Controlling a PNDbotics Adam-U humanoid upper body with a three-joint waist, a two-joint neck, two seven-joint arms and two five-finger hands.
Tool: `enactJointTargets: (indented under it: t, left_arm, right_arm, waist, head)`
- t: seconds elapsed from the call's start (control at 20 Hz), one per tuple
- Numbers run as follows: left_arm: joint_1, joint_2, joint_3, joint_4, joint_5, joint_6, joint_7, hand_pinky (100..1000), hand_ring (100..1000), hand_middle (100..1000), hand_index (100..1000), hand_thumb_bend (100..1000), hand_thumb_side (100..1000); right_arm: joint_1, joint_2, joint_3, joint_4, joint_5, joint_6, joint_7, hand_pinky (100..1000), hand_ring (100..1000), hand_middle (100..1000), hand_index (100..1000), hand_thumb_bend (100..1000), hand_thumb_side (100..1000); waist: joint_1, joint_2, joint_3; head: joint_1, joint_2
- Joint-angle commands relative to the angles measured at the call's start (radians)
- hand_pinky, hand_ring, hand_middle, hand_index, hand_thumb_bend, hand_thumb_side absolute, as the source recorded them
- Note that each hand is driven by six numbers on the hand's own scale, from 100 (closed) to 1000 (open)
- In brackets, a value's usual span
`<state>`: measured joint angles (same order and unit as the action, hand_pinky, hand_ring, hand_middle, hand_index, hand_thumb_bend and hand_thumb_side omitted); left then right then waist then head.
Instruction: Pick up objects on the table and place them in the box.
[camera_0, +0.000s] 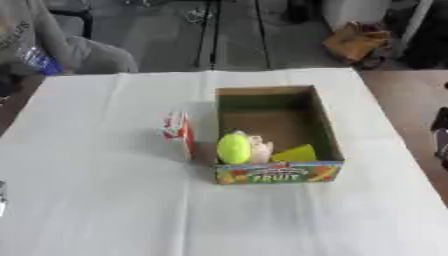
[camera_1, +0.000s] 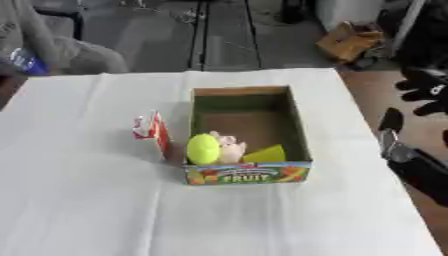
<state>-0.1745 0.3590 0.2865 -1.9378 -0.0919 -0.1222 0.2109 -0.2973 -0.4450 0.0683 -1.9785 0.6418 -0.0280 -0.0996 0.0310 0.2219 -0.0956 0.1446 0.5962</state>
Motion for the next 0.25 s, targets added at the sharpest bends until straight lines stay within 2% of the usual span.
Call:
enactJointTargets:
  t: [0.05, 0.25]
  left_arm:
    - [-0.004, 0.012, 0.008, -0.023, -0.011, 0.004, -0.019, 672, 788, 811, 880, 481, 882]
    - [-0.004, 0.011, 0.005, -0.024, -0.017, 0.008, -0.026, 671, 783, 807, 879, 478, 877]
  right_arm:
    - [-0.007, -0.017, -0.010, -0.022, 0.006, 0.000, -0.003, 610, 717, 735, 930, 100, 289]
    - [-0.008, -0.016, -0.010, -0.022, 0.007, 0.001, -0.004, 610, 717, 735, 930, 100, 291]
  waist:
    - [-0.001, -0.012, 0.001]
    - [-0.001, -0.010, 0.001]
  head:
    - [-0.002, 0.008]
    - [-0.004, 0.005]
